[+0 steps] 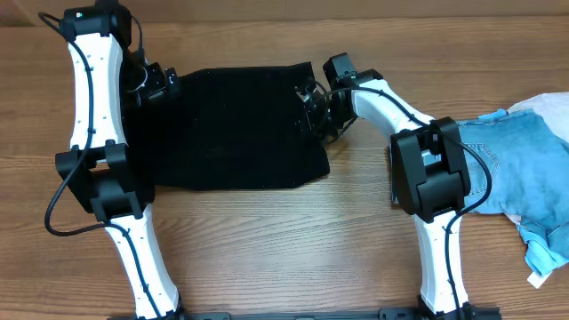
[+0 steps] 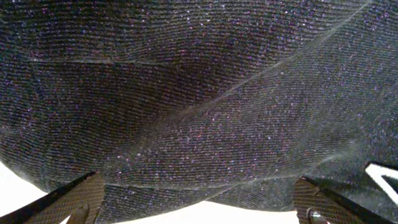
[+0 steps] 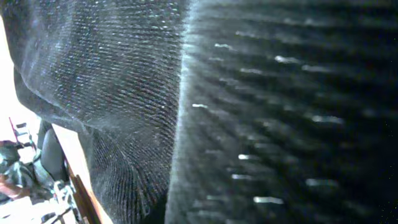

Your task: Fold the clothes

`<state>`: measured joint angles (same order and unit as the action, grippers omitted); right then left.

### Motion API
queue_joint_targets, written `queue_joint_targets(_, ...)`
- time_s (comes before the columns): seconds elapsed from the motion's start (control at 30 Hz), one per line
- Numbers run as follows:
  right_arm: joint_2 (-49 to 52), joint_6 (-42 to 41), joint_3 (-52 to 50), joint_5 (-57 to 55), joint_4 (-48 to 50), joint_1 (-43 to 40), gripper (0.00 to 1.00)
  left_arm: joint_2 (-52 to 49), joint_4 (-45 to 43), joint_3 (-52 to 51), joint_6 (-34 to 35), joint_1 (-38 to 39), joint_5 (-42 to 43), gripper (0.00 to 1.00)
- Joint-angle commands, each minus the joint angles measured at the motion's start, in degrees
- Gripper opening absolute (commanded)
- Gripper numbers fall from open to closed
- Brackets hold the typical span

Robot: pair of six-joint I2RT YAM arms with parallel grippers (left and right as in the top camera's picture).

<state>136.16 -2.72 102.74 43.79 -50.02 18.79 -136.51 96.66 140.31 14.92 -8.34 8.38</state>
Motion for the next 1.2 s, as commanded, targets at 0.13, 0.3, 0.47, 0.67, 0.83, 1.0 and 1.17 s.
queue_joint_targets(0.13, -1.29, -10.93, 0.31, -12.37, -3.41, -8.63, 0.04, 1.84, 0.15, 1.11, -0.83, 0.24, 0.92, 1.00)
queue_joint_targets(0.3, -7.58, -10.80, 0.52, -30.29, -11.37, -13.77, 0.04, 1.84, 0.15, 1.11, -0.81, 0.22, 0.90, 1.00)
queue_joint_targets(0.47, -16.02, -10.75, 7.48, -42.27, -20.50, -11.69, 0.04, 1.84, 0.15, 1.11, -0.81, 0.22, 0.90, 1.00)
queue_joint_targets(0.67, -16.04, -16.26, 10.56, -44.87, -18.51, 0.07, 0.04, 1.84, 0.15, 1.11, -1.25, 0.22, 0.90, 1.00)
queue_joint_targets(0.83, -16.04, -19.85, 10.60, -50.21, -15.61, 8.13, 0.04, 1.84, 0.15, 1.11, -1.68, 0.22, 0.92, 1.00)
queue_joint_targets(1.0, -16.00, -20.46, 10.60, -46.69, -7.76, 14.47, 0.04, 1.84, 0.15, 1.11, -1.66, 0.22, 0.92, 1.00)
queue_joint_targets(1.17, -14.53, -22.86, 10.49, -45.64, -1.51, 19.93, 0.04, 1.84, 0.15, 1.11, -1.68, 0.22, 0.92, 1.00)
